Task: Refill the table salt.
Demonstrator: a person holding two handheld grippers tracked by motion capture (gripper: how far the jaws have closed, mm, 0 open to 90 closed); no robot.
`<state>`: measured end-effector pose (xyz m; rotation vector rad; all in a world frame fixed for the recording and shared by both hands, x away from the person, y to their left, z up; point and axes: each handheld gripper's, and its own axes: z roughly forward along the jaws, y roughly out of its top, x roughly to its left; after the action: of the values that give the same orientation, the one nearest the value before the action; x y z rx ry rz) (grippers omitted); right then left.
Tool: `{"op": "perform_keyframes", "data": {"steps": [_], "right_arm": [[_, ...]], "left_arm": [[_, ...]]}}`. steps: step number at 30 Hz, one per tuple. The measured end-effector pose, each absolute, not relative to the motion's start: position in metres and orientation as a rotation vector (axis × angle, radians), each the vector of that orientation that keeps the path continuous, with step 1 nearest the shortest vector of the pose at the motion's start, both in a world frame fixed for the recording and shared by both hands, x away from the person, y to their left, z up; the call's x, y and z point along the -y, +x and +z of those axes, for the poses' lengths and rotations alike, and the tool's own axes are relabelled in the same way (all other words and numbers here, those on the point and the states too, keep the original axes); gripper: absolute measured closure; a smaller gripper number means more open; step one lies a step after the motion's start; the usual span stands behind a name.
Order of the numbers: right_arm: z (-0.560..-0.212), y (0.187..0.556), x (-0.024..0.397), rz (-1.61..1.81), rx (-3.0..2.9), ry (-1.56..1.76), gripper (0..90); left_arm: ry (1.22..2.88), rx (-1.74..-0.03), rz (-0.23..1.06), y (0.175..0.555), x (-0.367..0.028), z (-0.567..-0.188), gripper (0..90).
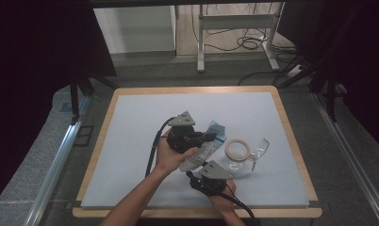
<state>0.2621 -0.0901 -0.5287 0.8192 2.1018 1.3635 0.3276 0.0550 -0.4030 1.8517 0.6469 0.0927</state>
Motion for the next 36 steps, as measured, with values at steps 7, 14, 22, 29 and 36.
{"op": "perform_keyframes", "data": {"steps": [7, 14, 22, 29, 36], "right_arm": [[-0.528, 0.263, 0.095, 1.355, -2.088, 0.813, 45.5], [-0.526, 0.265, 0.095, 1.32, -2.057, 0.786, 44.3], [-0.525, 0.27, 0.091, 1.258, -2.033, 0.747, 38.6], [-0.52, 0.261, 0.087, 1.237, -1.96, 0.691, 40.9], [-0.523, 0.258, 0.089, 1.201, -2.0, 0.769, 39.4]], "left_arm": [[1.843, -0.635, 0.074, 0.328, -0.053, -0.401, 90.0], [1.834, -0.609, 0.08, 0.321, -0.052, -0.394, 90.0], [1.802, -0.579, 0.059, 0.316, -0.054, -0.384, 90.0], [1.836, -0.6, 0.089, 0.318, -0.052, -0.385, 90.0], [1.833, -0.628, 0.095, 0.321, -0.055, -0.39, 90.0]]}}
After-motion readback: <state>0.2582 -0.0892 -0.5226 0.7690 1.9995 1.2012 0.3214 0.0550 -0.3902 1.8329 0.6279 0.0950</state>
